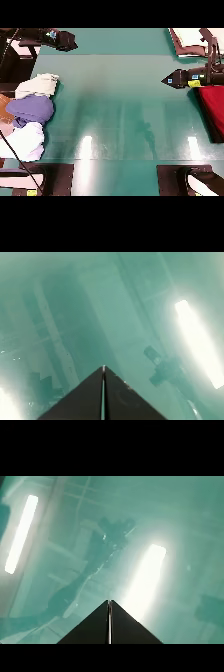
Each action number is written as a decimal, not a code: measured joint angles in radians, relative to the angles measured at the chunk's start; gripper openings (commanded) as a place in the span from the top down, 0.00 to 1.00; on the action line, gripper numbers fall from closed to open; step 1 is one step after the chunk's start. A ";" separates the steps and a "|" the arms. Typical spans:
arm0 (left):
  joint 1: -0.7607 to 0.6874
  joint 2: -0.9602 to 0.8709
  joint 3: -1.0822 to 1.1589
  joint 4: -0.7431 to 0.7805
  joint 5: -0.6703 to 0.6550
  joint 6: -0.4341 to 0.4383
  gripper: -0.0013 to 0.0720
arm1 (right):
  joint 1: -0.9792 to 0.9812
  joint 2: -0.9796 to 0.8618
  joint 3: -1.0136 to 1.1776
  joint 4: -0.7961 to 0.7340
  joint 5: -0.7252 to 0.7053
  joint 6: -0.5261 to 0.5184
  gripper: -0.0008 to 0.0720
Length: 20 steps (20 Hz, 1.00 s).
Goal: Fold the shirts.
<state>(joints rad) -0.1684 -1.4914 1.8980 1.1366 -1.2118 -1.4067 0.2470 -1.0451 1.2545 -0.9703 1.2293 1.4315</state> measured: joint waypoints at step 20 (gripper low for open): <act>0.002 -0.001 -0.003 0.222 0.002 -0.045 0.10 | 0.002 0.000 0.000 0.001 0.002 0.000 0.97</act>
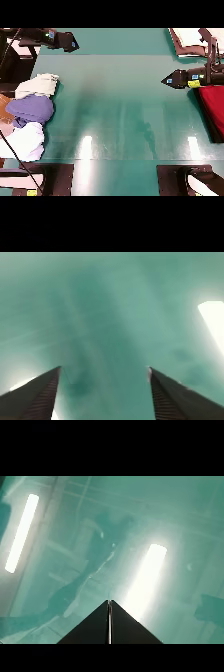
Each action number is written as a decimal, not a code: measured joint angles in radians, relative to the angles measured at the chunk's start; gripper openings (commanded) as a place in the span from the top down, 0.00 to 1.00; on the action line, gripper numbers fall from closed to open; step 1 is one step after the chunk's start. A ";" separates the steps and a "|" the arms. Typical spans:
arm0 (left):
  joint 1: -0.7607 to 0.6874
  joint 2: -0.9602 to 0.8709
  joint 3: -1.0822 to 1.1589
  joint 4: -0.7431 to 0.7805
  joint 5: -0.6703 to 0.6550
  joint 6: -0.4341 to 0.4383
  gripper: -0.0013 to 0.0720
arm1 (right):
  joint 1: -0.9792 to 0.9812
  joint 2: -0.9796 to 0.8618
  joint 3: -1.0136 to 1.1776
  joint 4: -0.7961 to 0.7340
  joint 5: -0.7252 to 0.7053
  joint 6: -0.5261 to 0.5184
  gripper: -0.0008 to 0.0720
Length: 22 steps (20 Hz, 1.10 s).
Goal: Fold the shirts.
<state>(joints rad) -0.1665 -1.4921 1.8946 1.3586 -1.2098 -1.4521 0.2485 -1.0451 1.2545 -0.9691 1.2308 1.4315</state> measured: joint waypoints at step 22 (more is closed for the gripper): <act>0.309 -0.029 -0.566 0.357 0.338 -0.154 0.94 | 0.001 0.000 0.000 0.002 -0.019 0.000 0.97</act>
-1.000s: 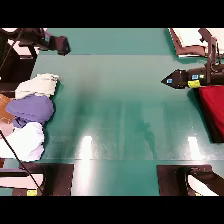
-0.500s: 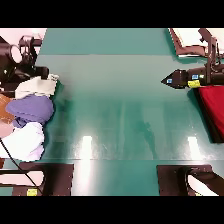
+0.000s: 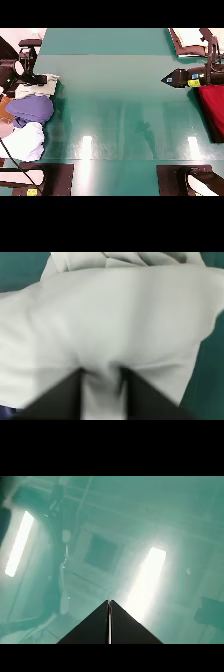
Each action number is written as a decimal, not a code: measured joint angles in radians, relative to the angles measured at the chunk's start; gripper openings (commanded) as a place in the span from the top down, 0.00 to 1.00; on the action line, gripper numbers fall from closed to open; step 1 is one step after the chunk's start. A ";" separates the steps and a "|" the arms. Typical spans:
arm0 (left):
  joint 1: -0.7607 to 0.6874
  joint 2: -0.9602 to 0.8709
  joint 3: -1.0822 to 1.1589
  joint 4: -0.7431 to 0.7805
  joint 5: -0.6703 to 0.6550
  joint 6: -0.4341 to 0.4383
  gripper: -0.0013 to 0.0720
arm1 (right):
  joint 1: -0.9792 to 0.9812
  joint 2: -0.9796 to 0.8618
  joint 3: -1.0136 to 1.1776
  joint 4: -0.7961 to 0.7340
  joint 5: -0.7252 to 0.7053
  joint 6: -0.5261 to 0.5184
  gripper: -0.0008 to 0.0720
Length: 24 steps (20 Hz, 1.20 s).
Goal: Fold the shirts.
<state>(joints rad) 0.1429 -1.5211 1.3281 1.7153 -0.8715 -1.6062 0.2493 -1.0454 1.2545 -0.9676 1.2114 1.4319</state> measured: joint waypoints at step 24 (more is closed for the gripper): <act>-0.808 0.253 0.496 -0.260 -0.367 0.172 0.21 | -0.002 0.000 0.535 -0.061 0.042 0.000 0.97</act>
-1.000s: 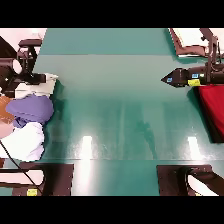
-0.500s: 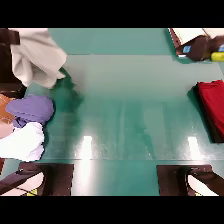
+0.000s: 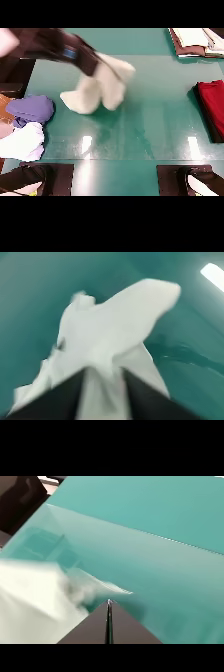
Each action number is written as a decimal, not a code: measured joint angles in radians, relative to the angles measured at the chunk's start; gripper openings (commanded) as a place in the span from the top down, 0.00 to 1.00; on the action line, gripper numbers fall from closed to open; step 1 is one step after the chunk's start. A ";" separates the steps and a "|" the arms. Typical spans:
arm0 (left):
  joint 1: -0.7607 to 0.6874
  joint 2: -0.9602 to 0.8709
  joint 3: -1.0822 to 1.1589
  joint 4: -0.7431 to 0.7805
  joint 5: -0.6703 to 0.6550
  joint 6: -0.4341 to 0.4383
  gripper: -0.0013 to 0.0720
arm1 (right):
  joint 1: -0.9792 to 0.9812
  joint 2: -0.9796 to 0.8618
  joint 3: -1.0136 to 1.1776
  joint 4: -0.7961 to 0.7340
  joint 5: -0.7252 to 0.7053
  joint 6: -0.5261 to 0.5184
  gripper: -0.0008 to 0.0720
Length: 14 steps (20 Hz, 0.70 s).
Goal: Fold the shirts.
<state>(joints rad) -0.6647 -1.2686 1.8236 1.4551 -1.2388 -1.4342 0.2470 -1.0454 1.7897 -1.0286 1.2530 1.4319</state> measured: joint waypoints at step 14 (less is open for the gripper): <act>0.431 -0.145 -0.216 -0.052 -0.069 -0.098 0.20 | 0.000 0.006 0.036 -0.021 0.105 0.000 0.97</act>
<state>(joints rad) -0.2340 -1.4132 1.6073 1.4033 -1.3075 -1.5322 0.2470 -1.0397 1.8256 -1.0496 1.3582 1.4319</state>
